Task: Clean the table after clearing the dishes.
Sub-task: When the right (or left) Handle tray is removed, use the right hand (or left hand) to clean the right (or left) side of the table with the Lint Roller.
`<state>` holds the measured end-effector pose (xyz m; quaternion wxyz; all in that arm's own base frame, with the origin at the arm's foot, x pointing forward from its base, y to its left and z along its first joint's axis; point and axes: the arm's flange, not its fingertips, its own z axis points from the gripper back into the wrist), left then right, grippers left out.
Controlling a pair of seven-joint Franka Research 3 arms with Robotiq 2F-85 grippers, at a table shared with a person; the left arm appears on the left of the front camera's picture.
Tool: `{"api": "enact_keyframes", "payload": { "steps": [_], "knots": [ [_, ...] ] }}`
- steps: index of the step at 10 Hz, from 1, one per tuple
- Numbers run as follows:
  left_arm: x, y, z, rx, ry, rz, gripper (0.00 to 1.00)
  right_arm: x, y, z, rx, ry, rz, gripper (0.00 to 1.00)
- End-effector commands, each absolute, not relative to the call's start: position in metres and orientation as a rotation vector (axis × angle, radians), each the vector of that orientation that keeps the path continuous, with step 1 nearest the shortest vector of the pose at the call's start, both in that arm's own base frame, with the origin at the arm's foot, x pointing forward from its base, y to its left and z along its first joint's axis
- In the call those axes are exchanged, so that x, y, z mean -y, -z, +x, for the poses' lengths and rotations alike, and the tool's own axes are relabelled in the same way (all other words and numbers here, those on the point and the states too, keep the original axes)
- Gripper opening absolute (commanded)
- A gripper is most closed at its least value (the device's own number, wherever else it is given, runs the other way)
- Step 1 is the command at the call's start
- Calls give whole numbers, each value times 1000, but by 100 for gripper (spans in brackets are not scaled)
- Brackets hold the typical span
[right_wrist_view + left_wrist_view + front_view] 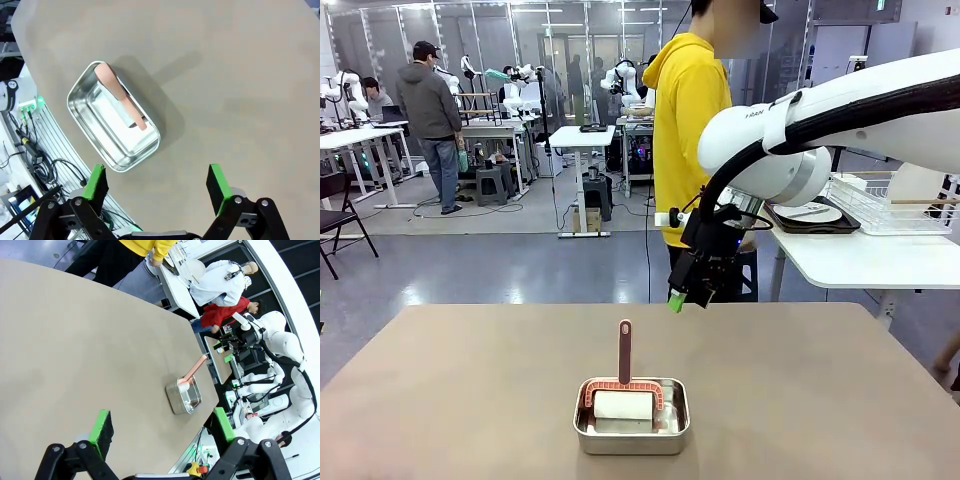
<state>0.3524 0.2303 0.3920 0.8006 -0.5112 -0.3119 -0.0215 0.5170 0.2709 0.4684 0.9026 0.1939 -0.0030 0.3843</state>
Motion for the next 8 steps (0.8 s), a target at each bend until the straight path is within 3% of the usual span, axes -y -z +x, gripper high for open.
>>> {"api": "enact_keyframes", "payload": {
  "steps": [1, 4, 8],
  "knots": [
    [-230, -393, 351, 680, 40, -1090, 100, -271, -469, 517, 8, -795, 401, 100],
    [-230, -393, 351, 680, 40, -1090, 100, -333, -461, 515, -5, -1161, 276, 100],
    [-230, -393, 351, 680, 40, -1090, 100, -384, -440, 503, -56, -1374, 296, 100]
  ]
}}
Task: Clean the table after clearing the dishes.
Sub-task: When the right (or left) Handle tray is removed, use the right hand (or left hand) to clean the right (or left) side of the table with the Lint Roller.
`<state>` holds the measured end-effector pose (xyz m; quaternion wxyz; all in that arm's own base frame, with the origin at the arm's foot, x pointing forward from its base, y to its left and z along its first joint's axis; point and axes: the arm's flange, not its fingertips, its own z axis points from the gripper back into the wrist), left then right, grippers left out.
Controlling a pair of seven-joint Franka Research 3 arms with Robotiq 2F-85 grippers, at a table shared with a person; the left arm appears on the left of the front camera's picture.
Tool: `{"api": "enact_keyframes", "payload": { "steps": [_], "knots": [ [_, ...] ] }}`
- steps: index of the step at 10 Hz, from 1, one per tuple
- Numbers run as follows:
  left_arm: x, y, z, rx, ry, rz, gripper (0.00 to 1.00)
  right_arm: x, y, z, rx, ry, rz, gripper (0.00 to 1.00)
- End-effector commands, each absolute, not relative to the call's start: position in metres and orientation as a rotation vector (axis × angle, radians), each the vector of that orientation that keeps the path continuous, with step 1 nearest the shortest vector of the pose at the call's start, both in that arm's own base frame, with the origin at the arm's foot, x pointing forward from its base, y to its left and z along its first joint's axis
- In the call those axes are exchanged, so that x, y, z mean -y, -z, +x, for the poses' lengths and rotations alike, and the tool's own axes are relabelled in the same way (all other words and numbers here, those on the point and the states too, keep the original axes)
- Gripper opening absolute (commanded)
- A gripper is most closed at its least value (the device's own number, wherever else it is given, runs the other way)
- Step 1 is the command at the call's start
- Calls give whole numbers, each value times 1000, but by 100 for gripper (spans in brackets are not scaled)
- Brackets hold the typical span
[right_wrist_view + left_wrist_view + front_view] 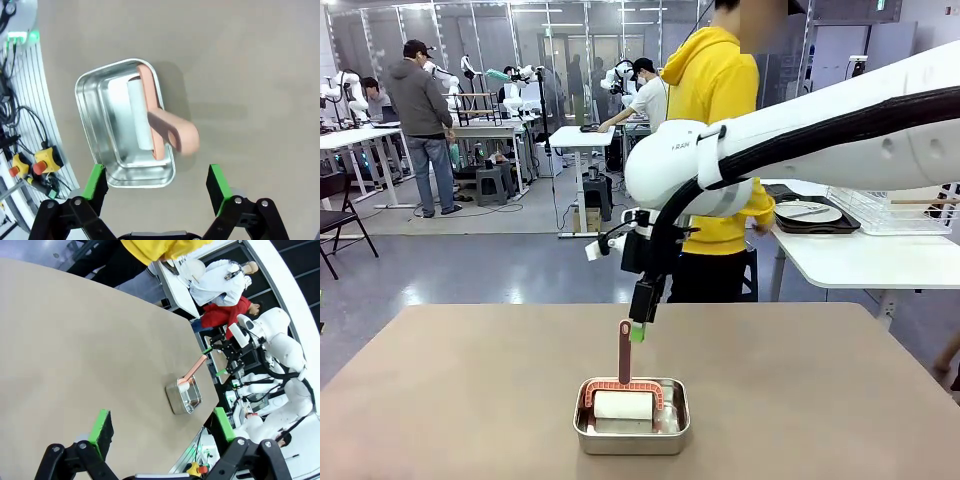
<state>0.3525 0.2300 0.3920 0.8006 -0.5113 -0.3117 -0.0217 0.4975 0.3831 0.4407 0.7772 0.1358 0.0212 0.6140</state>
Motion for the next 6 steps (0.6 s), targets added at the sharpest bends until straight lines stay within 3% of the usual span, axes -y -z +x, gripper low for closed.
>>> {"api": "enact_keyframes", "payload": {
  "steps": [1, 6],
  "knots": [
    [-230, -393, 351, 680, 40, -1090, 100, -392, -434, 499, -63, -1407, 295, 100],
    [-230, -393, 351, 680, 40, -1090, 100, -416, -414, 504, -147, -1458, 294, 100]
  ]
}}
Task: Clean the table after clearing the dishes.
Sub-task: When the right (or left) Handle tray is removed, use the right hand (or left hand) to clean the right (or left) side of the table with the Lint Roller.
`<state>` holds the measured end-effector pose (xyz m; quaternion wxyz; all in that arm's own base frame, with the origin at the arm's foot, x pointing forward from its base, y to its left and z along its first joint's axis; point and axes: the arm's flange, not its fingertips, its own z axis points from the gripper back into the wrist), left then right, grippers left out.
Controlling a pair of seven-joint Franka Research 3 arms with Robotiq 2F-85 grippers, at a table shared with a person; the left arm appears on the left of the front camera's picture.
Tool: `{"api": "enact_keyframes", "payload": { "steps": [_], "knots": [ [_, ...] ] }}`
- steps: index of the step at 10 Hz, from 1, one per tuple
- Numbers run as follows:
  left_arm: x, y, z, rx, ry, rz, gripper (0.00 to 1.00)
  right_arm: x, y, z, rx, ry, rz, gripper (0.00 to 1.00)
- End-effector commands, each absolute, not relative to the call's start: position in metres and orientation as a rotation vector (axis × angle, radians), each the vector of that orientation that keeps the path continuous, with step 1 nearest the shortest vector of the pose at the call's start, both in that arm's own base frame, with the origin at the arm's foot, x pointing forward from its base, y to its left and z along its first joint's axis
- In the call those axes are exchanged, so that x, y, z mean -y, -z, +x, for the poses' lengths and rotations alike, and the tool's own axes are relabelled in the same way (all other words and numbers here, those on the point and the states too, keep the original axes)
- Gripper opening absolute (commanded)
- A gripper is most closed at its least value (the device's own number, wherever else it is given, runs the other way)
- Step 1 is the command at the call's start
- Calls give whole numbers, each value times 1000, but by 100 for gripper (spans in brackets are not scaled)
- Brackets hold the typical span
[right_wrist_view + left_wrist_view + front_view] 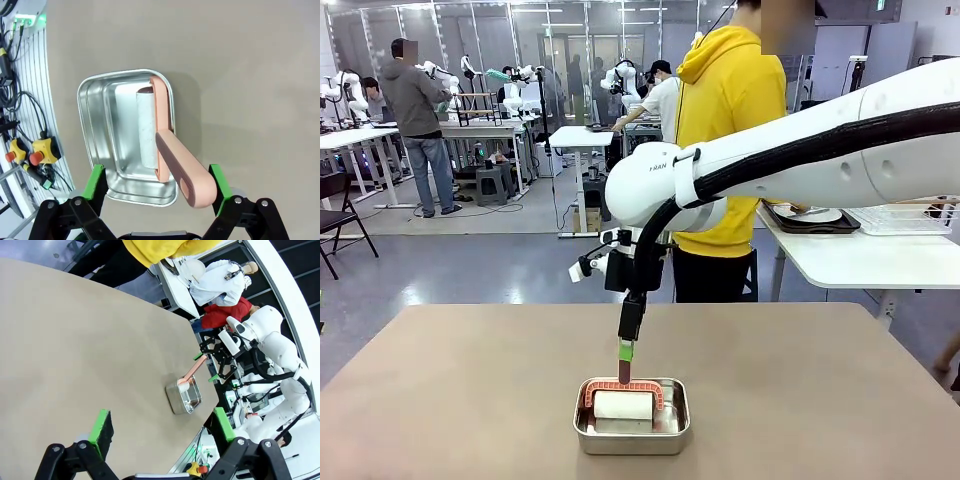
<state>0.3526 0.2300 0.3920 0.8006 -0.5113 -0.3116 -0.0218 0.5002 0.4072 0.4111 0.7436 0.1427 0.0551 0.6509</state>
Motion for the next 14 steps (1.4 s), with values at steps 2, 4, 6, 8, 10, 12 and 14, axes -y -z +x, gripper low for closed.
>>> {"api": "enact_keyframes", "payload": {
  "steps": [2, 4, 6, 8, 10, 12, 14],
  "knots": [
    [-230, -393, 351, 680, 40, -1090, 100, -420, -411, 510, -178, -1470, 306, 100],
    [-230, -393, 351, 680, 40, -1090, 100, -421, -408, 517, -184, -1475, 311, 100],
    [-230, -393, 351, 680, 40, -1090, 100, -427, -407, 521, -222, -1481, 299, 100],
    [-230, -393, 351, 680, 40, -1090, 100, -429, -407, 522, -225, -1478, 295, 100],
    [-230, -393, 351, 680, 40, -1090, 100, -431, -405, 522, -232, -1484, 304, 100],
    [-230, -393, 351, 680, 40, -1090, 100, -438, -398, 521, -256, -1493, 292, 100],
    [-230, -393, 351, 680, 40, -1090, 100, -438, -393, 516, -273, -1484, 257, 100]
  ]
}}
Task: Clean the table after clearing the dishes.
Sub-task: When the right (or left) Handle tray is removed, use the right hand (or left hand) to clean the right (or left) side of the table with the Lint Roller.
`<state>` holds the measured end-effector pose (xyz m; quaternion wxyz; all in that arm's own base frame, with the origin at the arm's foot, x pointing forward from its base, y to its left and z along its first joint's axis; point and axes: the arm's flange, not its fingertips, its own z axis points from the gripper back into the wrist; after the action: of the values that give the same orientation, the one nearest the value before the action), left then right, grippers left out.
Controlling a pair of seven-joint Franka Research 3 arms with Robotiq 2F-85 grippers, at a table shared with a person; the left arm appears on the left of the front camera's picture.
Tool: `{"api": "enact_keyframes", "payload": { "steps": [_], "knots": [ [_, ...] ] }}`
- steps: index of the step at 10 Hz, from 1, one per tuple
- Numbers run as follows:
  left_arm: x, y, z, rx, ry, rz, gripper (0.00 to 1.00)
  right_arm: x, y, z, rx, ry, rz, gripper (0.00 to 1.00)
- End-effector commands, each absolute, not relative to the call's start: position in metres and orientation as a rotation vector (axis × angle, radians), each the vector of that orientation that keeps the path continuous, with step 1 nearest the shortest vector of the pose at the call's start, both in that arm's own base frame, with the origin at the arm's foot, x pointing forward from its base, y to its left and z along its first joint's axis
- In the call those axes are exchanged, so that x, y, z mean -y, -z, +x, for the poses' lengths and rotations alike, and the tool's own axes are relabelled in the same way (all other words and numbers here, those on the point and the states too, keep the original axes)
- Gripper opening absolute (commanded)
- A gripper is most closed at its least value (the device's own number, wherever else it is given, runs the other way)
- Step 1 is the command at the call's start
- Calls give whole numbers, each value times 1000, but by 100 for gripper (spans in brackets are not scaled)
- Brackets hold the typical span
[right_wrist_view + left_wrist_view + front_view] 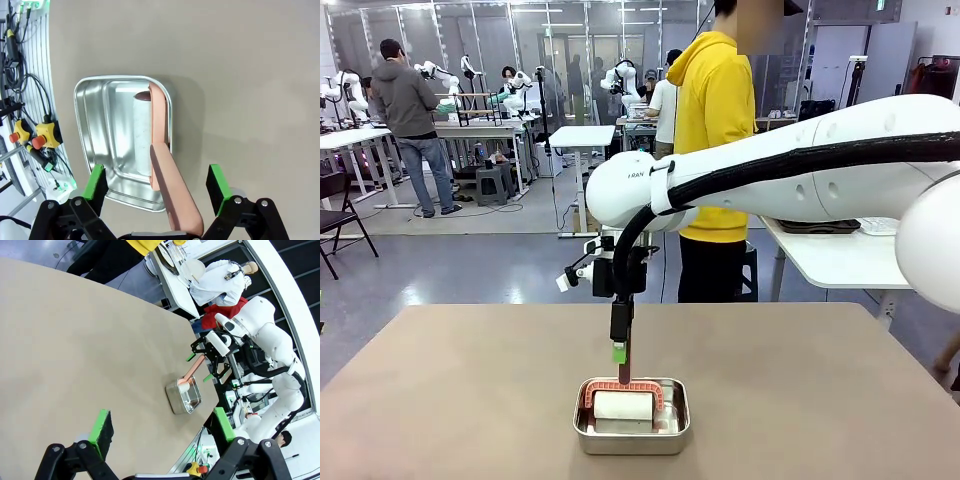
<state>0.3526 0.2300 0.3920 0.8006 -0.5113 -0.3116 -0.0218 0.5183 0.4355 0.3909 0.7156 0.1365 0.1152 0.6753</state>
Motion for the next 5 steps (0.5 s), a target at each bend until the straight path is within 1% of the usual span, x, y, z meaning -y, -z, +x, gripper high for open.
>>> {"api": "enact_keyframes", "payload": {
  "steps": [1, 5],
  "knots": [
    [-230, -393, 351, 680, 40, -1090, 100, -436, -393, 514, -267, -1478, 262, 100],
    [-230, -393, 351, 680, 40, -1090, 100, -430, -391, 514, -256, -1481, 259, 100]
  ]
}}
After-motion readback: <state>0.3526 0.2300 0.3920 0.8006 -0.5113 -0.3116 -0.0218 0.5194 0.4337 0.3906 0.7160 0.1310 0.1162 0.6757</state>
